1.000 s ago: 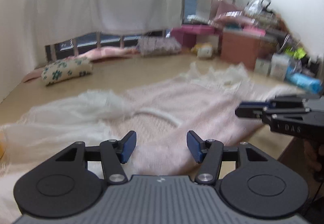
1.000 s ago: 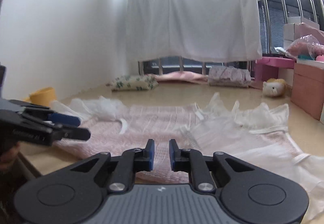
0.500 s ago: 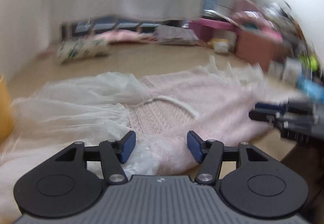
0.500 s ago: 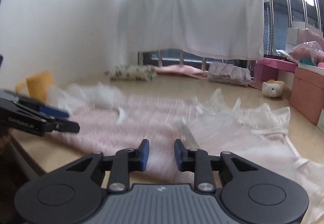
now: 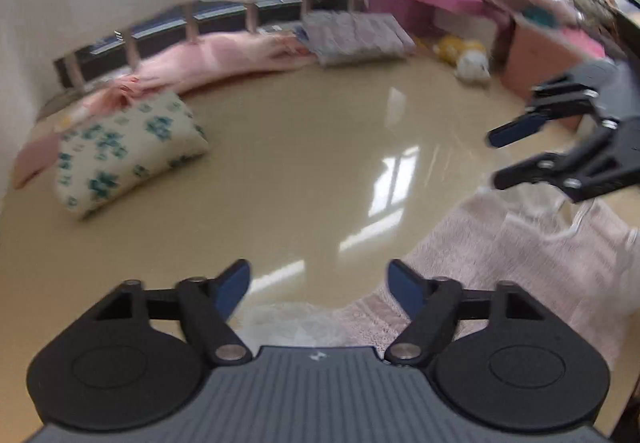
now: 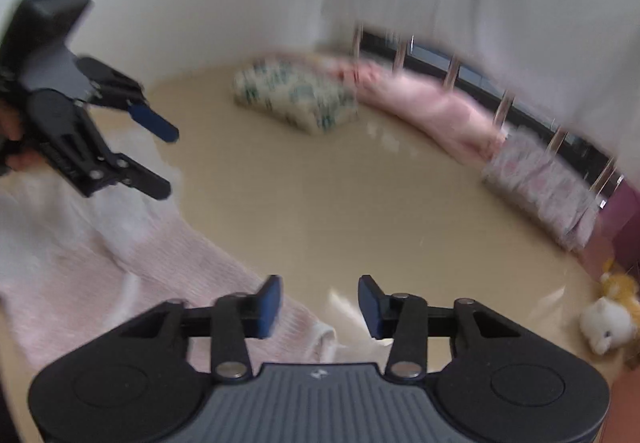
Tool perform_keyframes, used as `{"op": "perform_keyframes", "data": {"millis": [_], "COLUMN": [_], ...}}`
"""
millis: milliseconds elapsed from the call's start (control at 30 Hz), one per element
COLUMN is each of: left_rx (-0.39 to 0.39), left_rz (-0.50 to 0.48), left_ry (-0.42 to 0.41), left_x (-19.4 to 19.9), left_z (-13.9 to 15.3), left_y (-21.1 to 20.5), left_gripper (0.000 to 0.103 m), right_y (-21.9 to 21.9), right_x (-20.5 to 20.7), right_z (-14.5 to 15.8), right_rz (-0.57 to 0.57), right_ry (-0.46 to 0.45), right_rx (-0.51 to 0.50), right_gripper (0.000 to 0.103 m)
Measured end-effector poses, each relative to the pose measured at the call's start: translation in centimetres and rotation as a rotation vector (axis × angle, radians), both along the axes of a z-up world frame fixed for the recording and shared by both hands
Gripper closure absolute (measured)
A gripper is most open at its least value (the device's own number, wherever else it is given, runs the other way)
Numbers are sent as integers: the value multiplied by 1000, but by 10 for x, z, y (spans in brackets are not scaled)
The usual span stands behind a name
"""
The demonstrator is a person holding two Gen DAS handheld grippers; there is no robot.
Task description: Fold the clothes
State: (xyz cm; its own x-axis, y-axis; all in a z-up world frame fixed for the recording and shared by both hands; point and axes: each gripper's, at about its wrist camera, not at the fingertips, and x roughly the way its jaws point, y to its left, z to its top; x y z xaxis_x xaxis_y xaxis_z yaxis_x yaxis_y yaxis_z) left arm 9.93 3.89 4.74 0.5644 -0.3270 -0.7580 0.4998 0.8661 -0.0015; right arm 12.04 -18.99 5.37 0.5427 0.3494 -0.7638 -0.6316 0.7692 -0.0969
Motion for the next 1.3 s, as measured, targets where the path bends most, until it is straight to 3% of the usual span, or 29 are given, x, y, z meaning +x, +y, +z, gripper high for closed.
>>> {"op": "perform_keyframes", "data": {"millis": [100, 233, 267, 300, 333, 367, 433, 500, 633, 700, 800, 900, 933, 967, 1033, 1100, 1133, 1233, 1300], "left_rx": [56, 19, 15, 15, 20, 26, 42, 76, 139, 199, 277, 262, 237, 164, -59, -280, -385, -657, -764], "left_rz": [-32, -38, -45, -53, -62, -72, -89, -79, -61, -45, -24, -28, -28, -23, 14, 123, 205, 438, 554], "left_ry": [-1, 26, 31, 33, 32, 30, 17, -47, -192, -220, -256, -236, -225, -190, -71, 61, 144, 359, 404], "left_x": [-2, -6, -7, -9, -10, -12, -17, -32, -98, -136, -190, -217, -224, -224, -210, -188, -176, -149, -141], "left_z": [-21, -28, -27, -26, -23, -20, -13, -2, 8, -2, -14, -11, -7, 2, 14, 13, 6, -18, -31], "left_y": [-2, 12, 15, 17, 16, 15, 13, 9, 2, -3, -8, -5, -3, 0, 14, 29, 37, 58, 67], "left_gripper": [40, 48, 54, 61, 91, 96, 96, 96, 95, 92, 89, 84, 73, 57, 54, 44, 32, 30, 30], "right_y": [-2, -19, -23, -23, -22, -21, -19, -19, -17, -15, -6, 0, -1, -2, -1, 3, 5, 1, -13], "right_x": [11, 9, 7, 5, 2, 0, -8, -27, -97, -139, -191, -222, -228, -233, -239, -232, -228, -205, -199], "right_z": [-28, -37, -38, -38, -38, -38, -23, -1, 29, 24, -4, -20, -16, -11, -4, -4, -5, -11, -9], "right_rz": [26, 20, 17, 16, 9, 3, 6, 20, 58, 65, 80, 55, 53, 52, 48, 29, 12, -163, -274], "right_ry": [71, 106, 114, 112, 99, 85, 36, -28, -155, -191, -160, -174, -177, -185, -228, -251, -259, -225, -175], "right_rx": [-3, 75, 96, 103, 95, 88, 93, 105, 85, 41, -23, -67, -36, -8, 29, 54, 64, 105, 206], "right_gripper": [78, 86, 95, 95, 96, 97, 97, 97, 98, 98, 97, 97, 97, 96, 88, 82, 82, 82, 82]}}
